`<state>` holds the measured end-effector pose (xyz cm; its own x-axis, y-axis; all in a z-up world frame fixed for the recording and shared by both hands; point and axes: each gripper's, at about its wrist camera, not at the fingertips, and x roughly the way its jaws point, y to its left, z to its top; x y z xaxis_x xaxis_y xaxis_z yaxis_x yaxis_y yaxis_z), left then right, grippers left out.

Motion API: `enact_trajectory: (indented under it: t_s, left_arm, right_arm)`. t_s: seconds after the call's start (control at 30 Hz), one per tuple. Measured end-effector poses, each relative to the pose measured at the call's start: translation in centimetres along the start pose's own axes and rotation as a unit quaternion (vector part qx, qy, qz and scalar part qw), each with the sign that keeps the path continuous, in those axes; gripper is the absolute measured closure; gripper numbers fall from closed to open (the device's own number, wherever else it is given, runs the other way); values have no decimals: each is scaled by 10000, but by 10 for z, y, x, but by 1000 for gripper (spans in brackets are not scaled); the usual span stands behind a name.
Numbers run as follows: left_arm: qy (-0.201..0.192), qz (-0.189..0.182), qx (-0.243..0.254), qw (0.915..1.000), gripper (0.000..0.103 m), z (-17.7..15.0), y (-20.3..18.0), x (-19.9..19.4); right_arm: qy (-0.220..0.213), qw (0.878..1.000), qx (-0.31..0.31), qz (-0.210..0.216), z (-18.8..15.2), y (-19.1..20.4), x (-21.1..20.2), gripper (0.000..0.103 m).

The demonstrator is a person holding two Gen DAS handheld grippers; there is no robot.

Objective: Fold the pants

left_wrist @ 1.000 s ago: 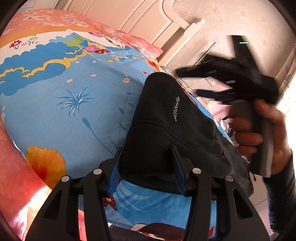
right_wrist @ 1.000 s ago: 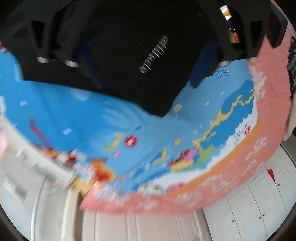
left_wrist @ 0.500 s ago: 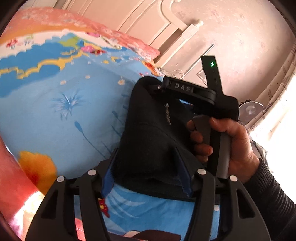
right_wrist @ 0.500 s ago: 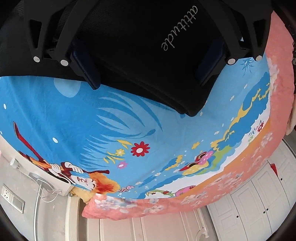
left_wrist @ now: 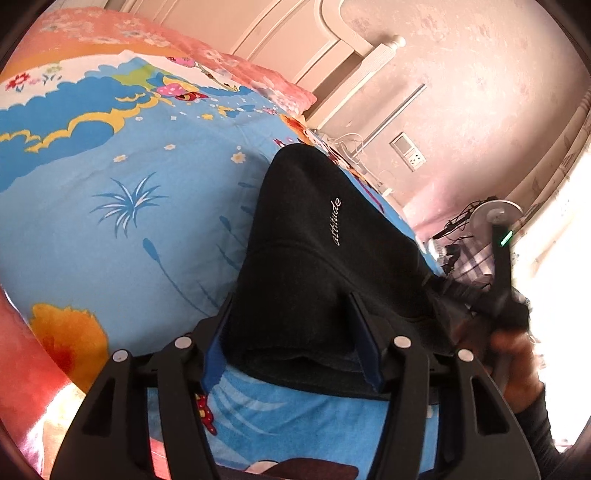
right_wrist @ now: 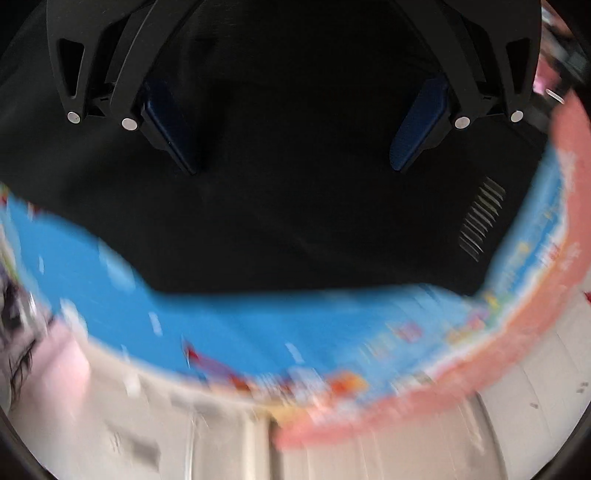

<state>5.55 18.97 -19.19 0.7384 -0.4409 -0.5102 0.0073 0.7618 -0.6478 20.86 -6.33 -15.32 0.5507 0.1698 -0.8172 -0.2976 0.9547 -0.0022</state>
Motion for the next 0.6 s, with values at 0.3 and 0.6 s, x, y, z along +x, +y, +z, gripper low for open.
enact_trajectory:
  t_s: [0.3, 0.6]
  left_arm:
    - [178, -267, -434, 9985, 66, 6, 3, -9]
    - [-228, 792, 1110, 9904, 71, 4, -84, -33]
  right_arm:
    - [-114, 9999, -20, -33, -3, 2, 1, 4]
    - [301, 9961, 777, 298, 25, -3, -35, 5]
